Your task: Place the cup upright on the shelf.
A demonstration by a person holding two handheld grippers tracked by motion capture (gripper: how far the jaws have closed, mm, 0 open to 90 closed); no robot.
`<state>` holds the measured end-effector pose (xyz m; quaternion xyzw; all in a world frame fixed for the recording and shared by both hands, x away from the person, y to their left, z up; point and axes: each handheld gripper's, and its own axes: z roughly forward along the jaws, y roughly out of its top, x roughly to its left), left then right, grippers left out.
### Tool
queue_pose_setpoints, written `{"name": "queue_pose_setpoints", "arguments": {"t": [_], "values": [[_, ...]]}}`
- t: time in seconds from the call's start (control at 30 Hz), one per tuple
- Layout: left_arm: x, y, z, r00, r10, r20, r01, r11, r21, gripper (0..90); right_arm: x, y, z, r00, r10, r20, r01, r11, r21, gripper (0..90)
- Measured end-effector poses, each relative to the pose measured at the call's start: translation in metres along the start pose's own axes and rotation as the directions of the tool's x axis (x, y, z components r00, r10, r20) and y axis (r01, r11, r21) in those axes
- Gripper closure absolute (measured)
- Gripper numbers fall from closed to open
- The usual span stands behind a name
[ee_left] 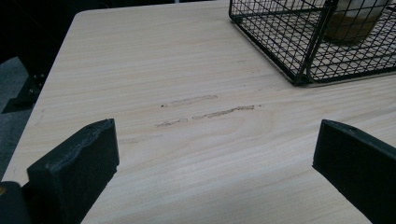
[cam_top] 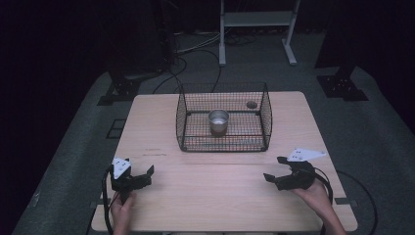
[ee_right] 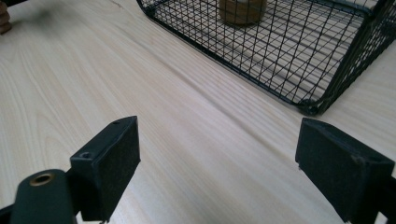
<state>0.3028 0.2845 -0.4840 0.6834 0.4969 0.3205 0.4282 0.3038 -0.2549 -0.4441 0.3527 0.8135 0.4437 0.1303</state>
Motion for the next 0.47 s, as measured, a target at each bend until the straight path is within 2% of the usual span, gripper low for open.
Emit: {"name": "queue_pose_setpoints", "arguments": {"t": [0.27, 0.3, 0.33, 0.37, 0.43, 0.47], "values": [[0.0, 0.0, 0.0, 1.0, 0.003, 0.0, -0.003, 1.0, 0.005, 0.0, 0.004, -0.02, -0.005, 0.9992, 0.04, 0.01, -0.039, 0.999, -0.035, 13.2], [0.0, 0.0, 0.001, 1.0, 0.004, 0.0, -0.004, 1.0, 0.002, 0.0, 0.004, -0.023, -0.006, 0.9989, 0.044, 0.018, -0.044, 0.998, -0.046, 13.1], [0.0, 0.0, 0.001, 1.0, 0.004, -0.001, -0.004, 1.0, 0.002, 0.0, 0.006, -0.029, -0.01, 0.9973, 0.071, 0.019, -0.069, 0.994, -0.081, 13.1], [0.0, 0.0, 0.001, 1.0, 0.004, -0.001, -0.004, 1.0, 0.002, 0.0, 0.006, -0.029, -0.01, 0.9973, 0.071, 0.019, -0.069, 0.994, -0.081, 13.1], [0.0, 0.0, 0.001, 1.0, 0.002, 0.0, -0.002, 1.0, 0.005, 0.0, 0.008, -0.038, -0.013, 0.9956, 0.092, 0.016, -0.09, 0.989, -0.118, 13.2], [0.001, 0.0, 0.001, 1.0, 0.002, 0.0, -0.002, 1.0, 0.001, 0.0, 0.011, -0.042, -0.015, 0.9962, 0.084, 0.024, -0.081, 0.99, -0.119, 13.2]]}}
